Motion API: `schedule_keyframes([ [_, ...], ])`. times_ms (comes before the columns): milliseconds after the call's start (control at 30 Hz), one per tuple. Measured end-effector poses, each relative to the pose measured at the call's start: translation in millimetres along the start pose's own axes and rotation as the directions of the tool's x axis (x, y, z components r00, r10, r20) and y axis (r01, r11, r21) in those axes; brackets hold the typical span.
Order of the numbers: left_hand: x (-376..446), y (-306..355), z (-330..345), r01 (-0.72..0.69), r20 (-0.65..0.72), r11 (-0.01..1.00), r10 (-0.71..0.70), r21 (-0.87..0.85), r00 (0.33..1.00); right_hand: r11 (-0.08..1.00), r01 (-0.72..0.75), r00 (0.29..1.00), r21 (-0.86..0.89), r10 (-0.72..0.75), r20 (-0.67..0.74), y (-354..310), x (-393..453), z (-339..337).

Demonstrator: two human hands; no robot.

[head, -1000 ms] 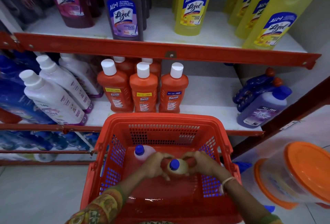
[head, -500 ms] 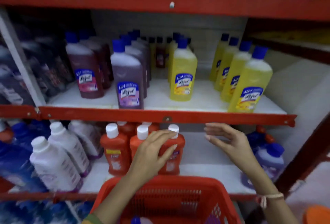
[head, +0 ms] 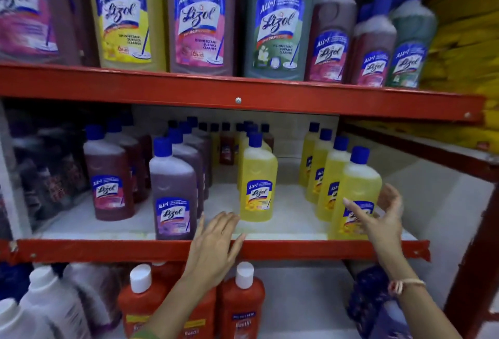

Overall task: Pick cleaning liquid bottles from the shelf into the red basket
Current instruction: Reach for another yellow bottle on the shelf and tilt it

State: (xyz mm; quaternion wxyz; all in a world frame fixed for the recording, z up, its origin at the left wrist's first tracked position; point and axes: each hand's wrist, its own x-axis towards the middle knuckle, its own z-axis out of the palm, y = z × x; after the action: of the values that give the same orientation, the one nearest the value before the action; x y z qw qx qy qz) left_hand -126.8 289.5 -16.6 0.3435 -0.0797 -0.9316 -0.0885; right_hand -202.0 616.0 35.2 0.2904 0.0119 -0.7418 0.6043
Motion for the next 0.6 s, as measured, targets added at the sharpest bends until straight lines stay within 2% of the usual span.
schedule_keyframes([
  [100,-3.4,-9.1,9.9,0.014,0.062,1.0,-0.016,0.023,0.998,0.992,-0.105,0.973,-0.07,0.117,0.198,-2.6,12.3,-1.0],
  [200,-10.0,-8.6,18.4,0.017,0.098,0.998,-0.023,0.066,0.995,0.992,-0.114,0.967,-0.056,0.124,0.224,1.3,13.6,1.0],
  [433,-14.1,-9.0,23.7,-0.039,0.016,0.996,0.037,0.086,0.999,0.995,-0.021,0.999,0.093,0.018,0.041,-10.5,-4.3,28.2],
  [467,-14.4,-9.3,23.5,-0.043,0.016,0.995,0.042,0.086,0.999,0.997,0.022,1.0,0.078,-0.021,-0.014,-15.8,-7.9,32.8],
  [533,-14.6,-9.2,22.8,-0.038,0.026,0.996,0.036,0.079,0.999,0.988,0.133,0.982,-0.079,-0.142,-0.127,-28.0,-16.5,42.0],
  [600,-15.1,-8.7,22.1,-0.024,0.052,0.996,0.02,0.084,0.998,0.943,0.234,0.93,-0.237,-0.288,-0.228,-43.3,-30.0,49.5],
])
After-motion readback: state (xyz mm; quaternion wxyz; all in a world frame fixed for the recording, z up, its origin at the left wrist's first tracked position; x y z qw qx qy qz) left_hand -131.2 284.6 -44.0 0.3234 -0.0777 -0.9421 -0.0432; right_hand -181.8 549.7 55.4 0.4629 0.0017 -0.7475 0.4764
